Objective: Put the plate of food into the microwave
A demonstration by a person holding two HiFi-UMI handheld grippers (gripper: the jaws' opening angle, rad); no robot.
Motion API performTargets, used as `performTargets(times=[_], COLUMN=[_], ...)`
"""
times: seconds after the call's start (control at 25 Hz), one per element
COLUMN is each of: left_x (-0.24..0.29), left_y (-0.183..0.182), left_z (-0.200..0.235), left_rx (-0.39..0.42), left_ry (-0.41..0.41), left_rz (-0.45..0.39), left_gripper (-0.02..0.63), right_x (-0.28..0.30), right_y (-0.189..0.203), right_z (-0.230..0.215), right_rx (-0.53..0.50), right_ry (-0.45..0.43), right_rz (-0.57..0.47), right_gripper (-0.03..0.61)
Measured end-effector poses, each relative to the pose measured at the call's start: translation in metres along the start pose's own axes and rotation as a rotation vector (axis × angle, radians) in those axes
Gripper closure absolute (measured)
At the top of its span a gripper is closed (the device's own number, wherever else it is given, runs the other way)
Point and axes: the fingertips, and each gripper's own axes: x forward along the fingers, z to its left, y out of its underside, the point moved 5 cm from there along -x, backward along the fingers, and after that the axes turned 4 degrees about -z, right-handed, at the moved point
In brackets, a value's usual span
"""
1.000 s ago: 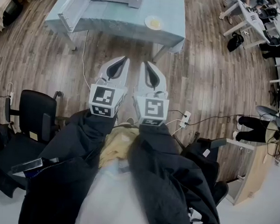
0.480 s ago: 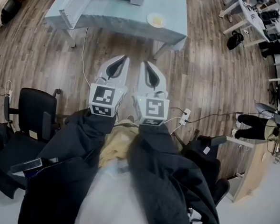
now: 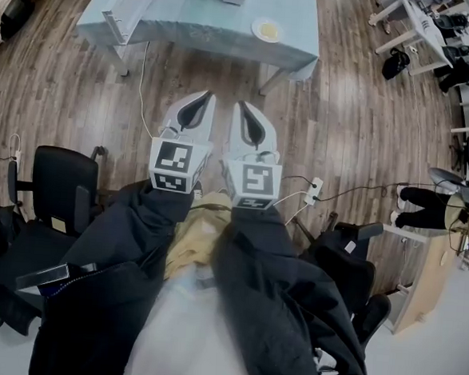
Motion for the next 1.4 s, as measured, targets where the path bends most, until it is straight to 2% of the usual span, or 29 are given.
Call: performTargets(times=[0.32, 0.64, 0.92, 1.4], left_x=[-0.005, 0.021, 0.063, 0.164], left_y=[0.007, 0.020, 0.011, -0.006], left_z=[0.006, 0.003, 0.028, 0.042], left_rx=[-0.020, -0.028, -0.013, 0.011], left_ry=[0.011, 0.027, -0.014, -0.019], left_rz=[0.008, 0.046, 0.043, 0.039], left_gripper=[0.617, 0.617, 0.617, 0.617], right_x=[-0.003, 0.012, 0.059, 0.137], right_y=[0.009, 0.021, 0.017, 0.004], right_z=[0.012, -0.004, -0.029, -0.101], right_rx=[-0.012, -0.005, 0.003, 0.011], right_ry=[-0.006, -0.023, -0.054, -0.077], right_rz=[0.030, 0.045, 0.020, -0.017], right_gripper=[0.580, 0.581, 0.580, 0.581])
